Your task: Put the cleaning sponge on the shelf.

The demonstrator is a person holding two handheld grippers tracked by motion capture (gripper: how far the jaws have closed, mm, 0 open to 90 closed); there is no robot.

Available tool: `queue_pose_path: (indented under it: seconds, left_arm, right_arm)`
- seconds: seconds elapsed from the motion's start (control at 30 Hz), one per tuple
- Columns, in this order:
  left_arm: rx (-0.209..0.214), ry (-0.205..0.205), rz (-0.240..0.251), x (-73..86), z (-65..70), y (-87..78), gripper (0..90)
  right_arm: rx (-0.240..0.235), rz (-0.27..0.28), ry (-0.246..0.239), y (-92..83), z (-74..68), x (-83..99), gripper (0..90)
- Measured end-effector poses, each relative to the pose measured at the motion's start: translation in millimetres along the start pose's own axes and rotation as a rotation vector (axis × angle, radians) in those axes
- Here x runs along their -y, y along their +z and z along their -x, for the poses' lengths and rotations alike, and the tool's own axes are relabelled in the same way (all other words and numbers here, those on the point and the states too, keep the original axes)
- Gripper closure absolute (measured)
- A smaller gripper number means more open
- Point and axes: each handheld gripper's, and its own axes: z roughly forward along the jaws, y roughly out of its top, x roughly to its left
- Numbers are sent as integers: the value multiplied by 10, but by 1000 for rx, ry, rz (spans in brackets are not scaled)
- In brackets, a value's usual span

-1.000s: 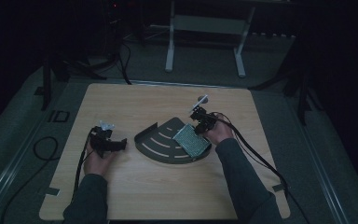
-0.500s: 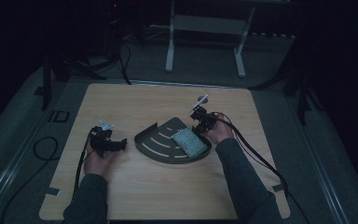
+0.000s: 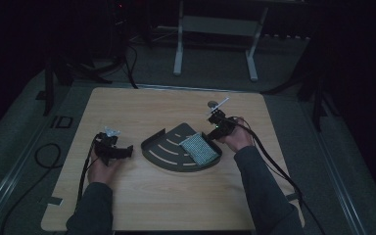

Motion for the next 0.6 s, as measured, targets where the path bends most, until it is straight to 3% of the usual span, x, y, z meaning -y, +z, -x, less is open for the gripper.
queue_pose_path:
  seconds: [0.4, 0.6]
  left_arm:
    - [0, 1, -1, 0, -1, -1, 55]
    - [0, 1, -1, 0, -1, 0, 55]
  right_arm:
    - [15, 134, 81, -200, 191, 315, 462]
    - [5, 154, 124, -232, 287, 520, 407]
